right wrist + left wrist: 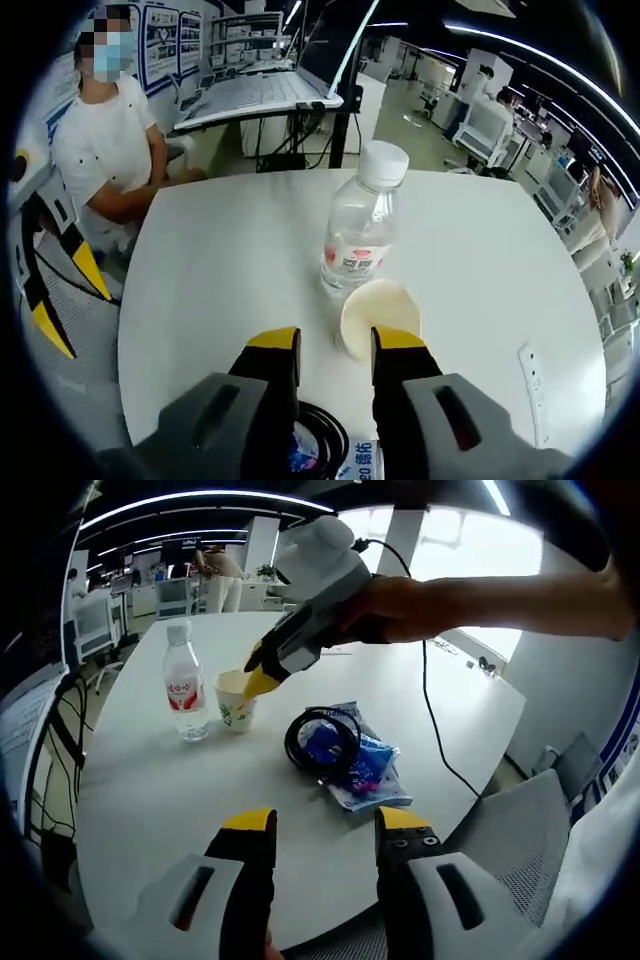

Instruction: Arrange the tabletop items into an orderly group along one side of the table until the central work area is clear of visible clutter.

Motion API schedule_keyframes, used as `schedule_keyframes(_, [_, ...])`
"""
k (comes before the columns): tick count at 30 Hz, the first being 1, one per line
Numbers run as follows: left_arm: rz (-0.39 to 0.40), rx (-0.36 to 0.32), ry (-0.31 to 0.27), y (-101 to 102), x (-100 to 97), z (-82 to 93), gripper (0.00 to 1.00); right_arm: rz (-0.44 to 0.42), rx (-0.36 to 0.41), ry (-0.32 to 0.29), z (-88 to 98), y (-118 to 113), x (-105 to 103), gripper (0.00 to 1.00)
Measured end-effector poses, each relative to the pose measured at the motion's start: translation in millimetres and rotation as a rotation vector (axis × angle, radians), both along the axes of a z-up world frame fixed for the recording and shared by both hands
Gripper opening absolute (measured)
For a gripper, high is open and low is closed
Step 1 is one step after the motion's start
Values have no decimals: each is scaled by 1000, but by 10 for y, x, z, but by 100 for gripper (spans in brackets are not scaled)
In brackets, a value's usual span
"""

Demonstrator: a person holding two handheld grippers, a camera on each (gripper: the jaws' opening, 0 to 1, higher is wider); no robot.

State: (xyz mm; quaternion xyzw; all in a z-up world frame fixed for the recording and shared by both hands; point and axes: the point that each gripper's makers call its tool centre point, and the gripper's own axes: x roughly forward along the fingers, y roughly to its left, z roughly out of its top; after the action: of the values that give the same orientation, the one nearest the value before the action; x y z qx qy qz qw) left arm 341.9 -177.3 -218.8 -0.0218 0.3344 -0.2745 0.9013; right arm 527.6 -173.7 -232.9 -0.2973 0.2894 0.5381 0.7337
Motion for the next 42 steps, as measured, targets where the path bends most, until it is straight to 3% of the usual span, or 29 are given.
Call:
schedule_keyframes(19, [29, -36, -3, -42, -34, 47, 38, -147, 81, -1, 238, -550, -20, 27])
schedule_keyframes(42, [8, -31, 2, -180, 72, 45, 38, -341, 101, 41, 164, -1604, -148, 26])
